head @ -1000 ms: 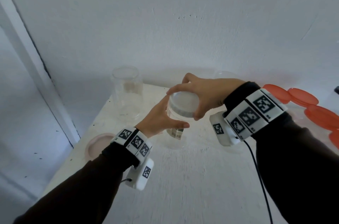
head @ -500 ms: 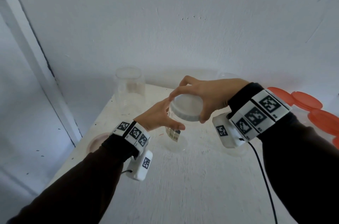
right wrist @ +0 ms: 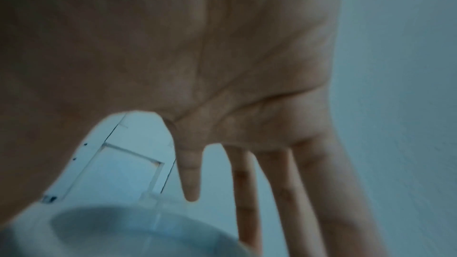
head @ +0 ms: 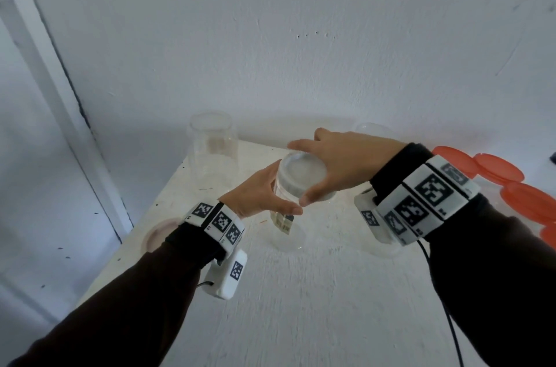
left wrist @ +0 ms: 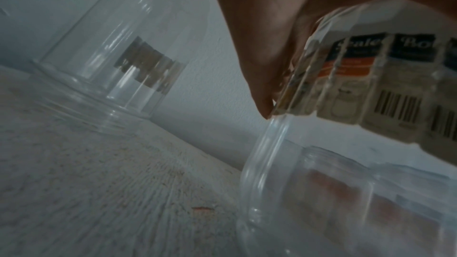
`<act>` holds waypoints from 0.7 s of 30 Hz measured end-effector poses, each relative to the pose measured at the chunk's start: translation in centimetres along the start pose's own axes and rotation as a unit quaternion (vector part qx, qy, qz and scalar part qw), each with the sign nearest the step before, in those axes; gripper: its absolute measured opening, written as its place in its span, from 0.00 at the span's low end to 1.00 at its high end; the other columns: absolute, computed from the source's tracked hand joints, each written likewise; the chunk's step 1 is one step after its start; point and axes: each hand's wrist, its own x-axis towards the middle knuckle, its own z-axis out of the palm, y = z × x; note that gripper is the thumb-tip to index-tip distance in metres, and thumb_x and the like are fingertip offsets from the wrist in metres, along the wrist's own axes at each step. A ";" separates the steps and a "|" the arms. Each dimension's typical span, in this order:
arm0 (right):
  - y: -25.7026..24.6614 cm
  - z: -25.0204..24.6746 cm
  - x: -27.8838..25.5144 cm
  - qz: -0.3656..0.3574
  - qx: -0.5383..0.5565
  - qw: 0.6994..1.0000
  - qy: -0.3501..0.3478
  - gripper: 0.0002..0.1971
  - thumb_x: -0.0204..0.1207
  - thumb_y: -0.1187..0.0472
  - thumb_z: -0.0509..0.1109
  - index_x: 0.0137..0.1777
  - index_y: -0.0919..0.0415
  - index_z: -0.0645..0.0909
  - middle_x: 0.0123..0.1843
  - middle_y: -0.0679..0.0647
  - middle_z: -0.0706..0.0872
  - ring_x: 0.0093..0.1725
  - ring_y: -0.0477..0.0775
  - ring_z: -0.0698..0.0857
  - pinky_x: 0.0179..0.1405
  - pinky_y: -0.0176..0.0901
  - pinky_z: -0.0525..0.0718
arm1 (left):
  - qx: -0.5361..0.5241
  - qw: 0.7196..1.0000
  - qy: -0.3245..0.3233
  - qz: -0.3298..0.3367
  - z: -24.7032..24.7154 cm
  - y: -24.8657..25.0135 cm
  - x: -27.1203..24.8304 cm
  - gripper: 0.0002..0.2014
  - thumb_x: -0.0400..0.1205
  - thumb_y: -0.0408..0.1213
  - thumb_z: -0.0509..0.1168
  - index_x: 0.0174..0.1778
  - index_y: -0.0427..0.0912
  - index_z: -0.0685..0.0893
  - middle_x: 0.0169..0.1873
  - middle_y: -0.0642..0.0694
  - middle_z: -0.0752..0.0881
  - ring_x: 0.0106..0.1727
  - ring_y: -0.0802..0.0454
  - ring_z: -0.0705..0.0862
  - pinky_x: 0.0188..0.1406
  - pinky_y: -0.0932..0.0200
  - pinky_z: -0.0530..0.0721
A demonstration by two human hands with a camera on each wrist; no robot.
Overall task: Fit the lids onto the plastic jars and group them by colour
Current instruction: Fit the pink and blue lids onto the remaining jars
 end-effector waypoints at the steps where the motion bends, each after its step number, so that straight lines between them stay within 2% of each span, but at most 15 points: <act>1: 0.1 -0.1 -0.1 -0.010 0.008 1.000 -0.001 0.49 0.60 0.32 0.73 0.79 0.35 0.50 0.69 0.48 0.68 0.65 0.54 0.74 0.62 0.50 0.77 | 0.000 1.000 0.000 0.001 0.0 0.1 0.0 0.38 0.54 0.46 0.77 0.61 0.57 0.73 0.53 0.52 0.84 0.54 0.64 0.84 0.48 0.67 0.82; 4: 0.3 -0.5 -0.3 -0.056 0.064 0.996 -0.013 0.46 0.64 0.38 0.75 0.78 0.33 0.52 0.75 0.45 0.63 0.72 0.52 0.69 0.70 0.52 0.72 | 0.001 1.000 -0.002 0.004 -0.1 0.2 0.0 0.38 0.55 0.46 0.77 0.62 0.57 0.73 0.53 0.52 0.84 0.54 0.64 0.84 0.48 0.67 0.82; 6: 0.1 -0.2 -0.3 -0.072 0.063 0.995 -0.012 0.42 0.66 0.39 0.74 0.77 0.34 0.56 0.75 0.45 0.64 0.73 0.51 0.67 0.72 0.52 0.70 | 0.007 1.000 0.000 -0.001 0.0 0.1 0.0 0.38 0.55 0.46 0.78 0.62 0.57 0.73 0.53 0.53 0.85 0.55 0.62 0.84 0.49 0.65 0.82; 8: 0.1 0.5 -0.2 -0.075 0.057 0.995 0.013 0.38 0.67 0.39 0.72 0.76 0.35 0.60 0.72 0.46 0.68 0.70 0.51 0.70 0.70 0.49 0.71 | 0.009 1.000 0.006 -0.005 0.0 -0.1 -0.1 0.38 0.56 0.46 0.78 0.63 0.57 0.72 0.54 0.53 0.85 0.56 0.60 0.84 0.51 0.64 0.82; 10: 0.1 1.2 -0.2 -0.071 0.063 0.994 0.053 0.35 0.67 0.37 0.71 0.74 0.33 0.63 0.68 0.46 0.70 0.65 0.50 0.74 0.64 0.45 0.74 | 0.014 1.000 0.016 -0.006 0.1 -0.2 -0.1 0.37 0.57 0.44 0.79 0.62 0.57 0.73 0.52 0.54 0.85 0.54 0.63 0.84 0.49 0.67 0.81; 13: 0.3 2.1 -0.3 -0.069 0.075 0.990 0.098 0.33 0.67 0.35 0.69 0.73 0.33 0.65 0.64 0.46 0.72 0.58 0.48 0.77 0.57 0.40 0.75 | 0.028 0.999 0.034 0.000 0.4 -0.3 -0.2 0.33 0.60 0.37 0.78 0.59 0.59 0.73 0.50 0.58 0.84 0.51 0.69 0.83 0.45 0.71 0.80; 15: 0.3 2.3 -0.3 -0.070 0.076 0.989 0.110 0.33 0.67 0.35 0.68 0.74 0.33 0.66 0.64 0.46 0.73 0.57 0.48 0.77 0.57 0.40 0.75 | 0.038 0.998 0.040 0.006 0.4 -0.3 -0.1 0.32 0.63 0.32 0.79 0.58 0.59 0.73 0.49 0.58 0.84 0.49 0.70 0.83 0.44 0.72 0.80; 18: 0.3 2.7 -0.3 -0.070 0.091 0.987 0.116 0.32 0.68 0.36 0.69 0.74 0.33 0.66 0.66 0.47 0.72 0.61 0.49 0.76 0.61 0.43 0.75 | 0.044 0.998 0.036 0.014 0.3 -0.2 -0.1 0.33 0.67 0.26 0.77 0.60 0.59 0.72 0.50 0.57 0.83 0.49 0.71 0.83 0.43 0.72 0.80; 21: 0.7 3.1 -0.4 -0.066 0.134 0.984 0.095 0.33 0.70 0.40 0.70 0.74 0.30 0.62 0.72 0.46 0.66 0.68 0.51 0.69 0.68 0.47 0.70 | 0.061 0.998 0.018 0.007 0.2 0.3 -0.2 0.35 0.68 0.30 0.77 0.64 0.57 0.69 0.53 0.57 0.82 0.50 0.72 0.82 0.47 0.72 0.80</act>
